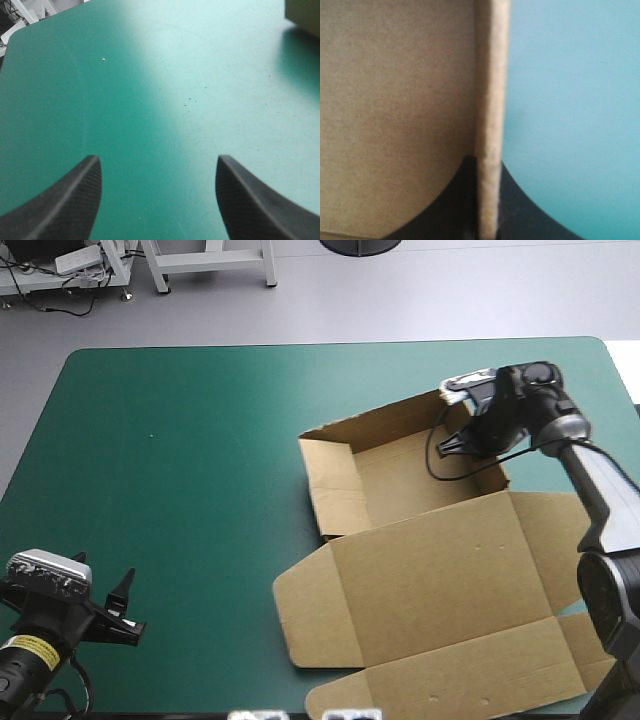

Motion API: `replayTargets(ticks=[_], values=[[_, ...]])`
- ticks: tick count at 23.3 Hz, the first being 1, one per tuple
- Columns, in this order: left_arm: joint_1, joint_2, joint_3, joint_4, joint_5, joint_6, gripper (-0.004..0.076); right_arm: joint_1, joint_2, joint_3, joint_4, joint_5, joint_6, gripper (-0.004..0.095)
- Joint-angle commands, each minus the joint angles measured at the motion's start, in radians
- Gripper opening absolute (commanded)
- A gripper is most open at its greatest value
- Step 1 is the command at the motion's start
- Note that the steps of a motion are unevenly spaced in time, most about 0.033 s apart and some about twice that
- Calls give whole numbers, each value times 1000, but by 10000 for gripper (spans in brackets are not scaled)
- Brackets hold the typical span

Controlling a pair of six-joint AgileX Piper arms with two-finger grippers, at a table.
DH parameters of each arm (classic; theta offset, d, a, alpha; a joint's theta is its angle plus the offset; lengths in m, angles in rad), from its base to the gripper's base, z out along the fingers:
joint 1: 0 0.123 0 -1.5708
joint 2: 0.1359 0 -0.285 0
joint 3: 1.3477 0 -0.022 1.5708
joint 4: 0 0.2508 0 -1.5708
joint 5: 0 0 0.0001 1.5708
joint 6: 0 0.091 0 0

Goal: Fold the box

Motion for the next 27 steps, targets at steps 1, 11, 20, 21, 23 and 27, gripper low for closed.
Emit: replayTargets(ticks=[1,11,20,21,23,27], values=[[-4,8,-21,29,-59,-11,465,-156,-49,-53,-19,14,-52,-25],[-4,8,-21,65,-44,-11,463,-651,6,-57,122,44,-145,-25],[-4,8,-21,67,-46,-15,463,-657,100,-82,123,96,-198,424],[-4,8,-21,67,-48,-18,462,-657,100,-107,132,109,-195,558],[-4,8,-21,77,-48,-18,462,-657,92,-165,177,141,-174,702],[-4,8,-21,85,-53,-18,462,-657,48,-228,243,147,-179,687]])
